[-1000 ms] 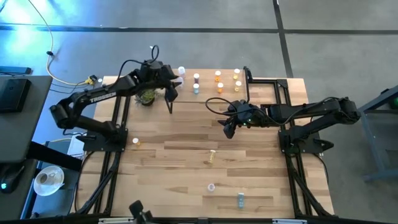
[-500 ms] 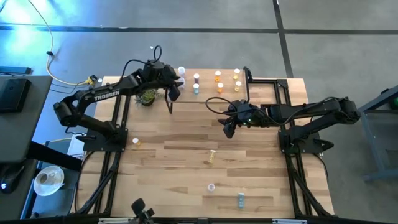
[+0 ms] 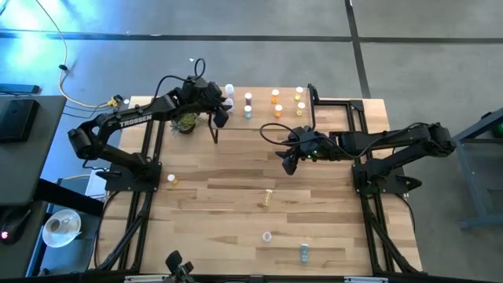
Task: Pick and place medicine bottles onto shelf by color
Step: Put the left transparent pill bottle on the shelf aligned with the transparent pill bottle, then put the yellow pill bottle on the shelf aligned with the yellow pill bottles
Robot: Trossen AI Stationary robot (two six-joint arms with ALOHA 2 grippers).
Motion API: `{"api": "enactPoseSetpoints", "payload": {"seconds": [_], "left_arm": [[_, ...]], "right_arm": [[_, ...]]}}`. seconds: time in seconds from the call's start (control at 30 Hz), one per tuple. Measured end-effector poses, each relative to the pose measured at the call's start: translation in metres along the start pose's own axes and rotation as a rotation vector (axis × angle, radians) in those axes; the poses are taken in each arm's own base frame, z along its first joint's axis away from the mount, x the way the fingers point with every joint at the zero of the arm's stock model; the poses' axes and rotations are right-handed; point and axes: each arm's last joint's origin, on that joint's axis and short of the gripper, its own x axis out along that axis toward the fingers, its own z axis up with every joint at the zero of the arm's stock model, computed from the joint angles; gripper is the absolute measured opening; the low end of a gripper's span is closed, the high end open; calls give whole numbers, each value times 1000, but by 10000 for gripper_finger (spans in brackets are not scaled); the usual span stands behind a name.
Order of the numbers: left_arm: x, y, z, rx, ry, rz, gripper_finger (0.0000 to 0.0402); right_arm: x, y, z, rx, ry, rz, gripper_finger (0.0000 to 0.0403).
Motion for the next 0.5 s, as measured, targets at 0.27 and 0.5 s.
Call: {"api": "enactPoseSetpoints", "payload": {"seconds": [0.27,0.5], "left_arm": [[0,0,2,2,-16,1,192],[-15,-1,12,9,-98,5,211]], "right_arm": [[0,0,0,0,0,0,213],[0,1,0,1,-3,7,213]]}}
